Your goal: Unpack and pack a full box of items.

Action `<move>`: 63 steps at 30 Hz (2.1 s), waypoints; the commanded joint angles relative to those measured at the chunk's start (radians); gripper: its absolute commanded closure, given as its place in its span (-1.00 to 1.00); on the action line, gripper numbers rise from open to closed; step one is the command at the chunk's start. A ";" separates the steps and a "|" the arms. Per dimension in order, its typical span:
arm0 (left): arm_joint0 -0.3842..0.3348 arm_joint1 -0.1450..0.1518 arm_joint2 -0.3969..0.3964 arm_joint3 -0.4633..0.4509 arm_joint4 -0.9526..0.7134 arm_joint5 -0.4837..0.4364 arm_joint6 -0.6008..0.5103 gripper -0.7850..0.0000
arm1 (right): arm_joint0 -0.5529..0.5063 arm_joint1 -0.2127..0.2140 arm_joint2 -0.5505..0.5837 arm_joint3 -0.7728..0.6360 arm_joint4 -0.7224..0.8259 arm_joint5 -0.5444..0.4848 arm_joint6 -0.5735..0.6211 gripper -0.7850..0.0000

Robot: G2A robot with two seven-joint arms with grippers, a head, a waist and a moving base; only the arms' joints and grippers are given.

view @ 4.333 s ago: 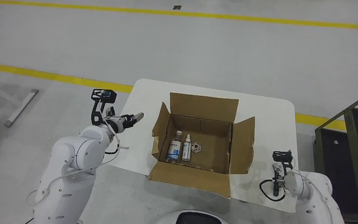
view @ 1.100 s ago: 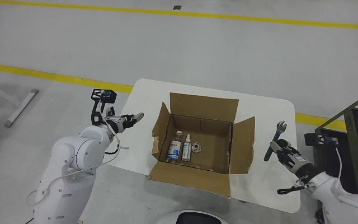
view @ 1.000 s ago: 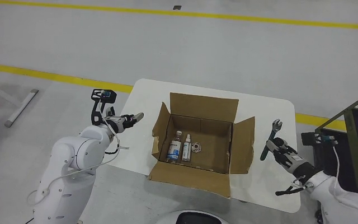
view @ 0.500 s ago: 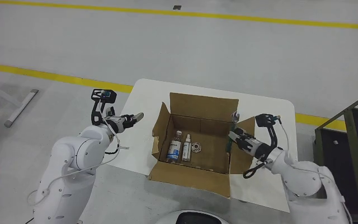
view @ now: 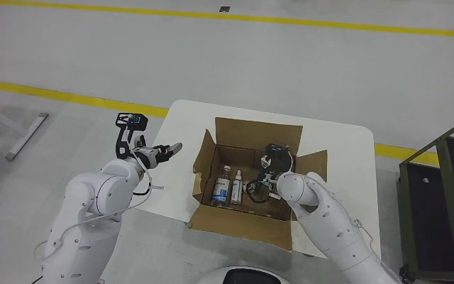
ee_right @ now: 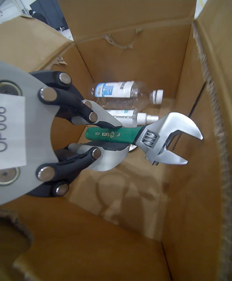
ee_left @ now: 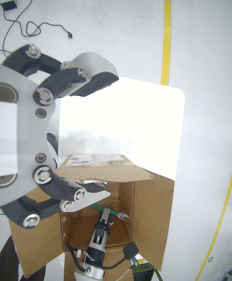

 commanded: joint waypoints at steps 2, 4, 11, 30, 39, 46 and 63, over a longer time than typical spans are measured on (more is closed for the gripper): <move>0.000 0.000 0.000 0.000 0.000 0.000 0.000 -1.00 | 0.024 -0.022 -0.083 0.034 -0.044 0.087 -0.002 1.00; 0.000 0.000 0.000 0.000 0.000 0.000 0.000 -1.00 | 0.038 -0.032 -0.113 0.055 -0.065 0.121 -0.008 1.00; 0.000 0.000 0.000 0.000 0.000 0.000 0.000 -1.00 | 0.066 -0.054 -0.151 0.113 -0.085 0.172 -0.008 1.00; 0.000 0.000 0.000 0.000 0.000 0.000 0.000 -1.00 | 0.028 -0.047 -0.119 -0.014 -0.191 0.092 -0.026 0.01; 0.000 0.000 0.000 0.000 0.000 0.000 0.000 -1.00 | -0.313 0.058 0.224 -0.565 -0.324 -0.298 -0.139 1.00; 0.000 0.000 0.000 0.000 0.000 0.000 0.000 -1.00 | -0.557 0.096 0.579 -0.750 -0.143 -0.537 -0.249 1.00; 0.000 0.000 0.000 0.000 0.000 0.000 0.000 -1.00 | -0.902 0.103 1.003 -0.604 0.177 -0.775 -0.379 1.00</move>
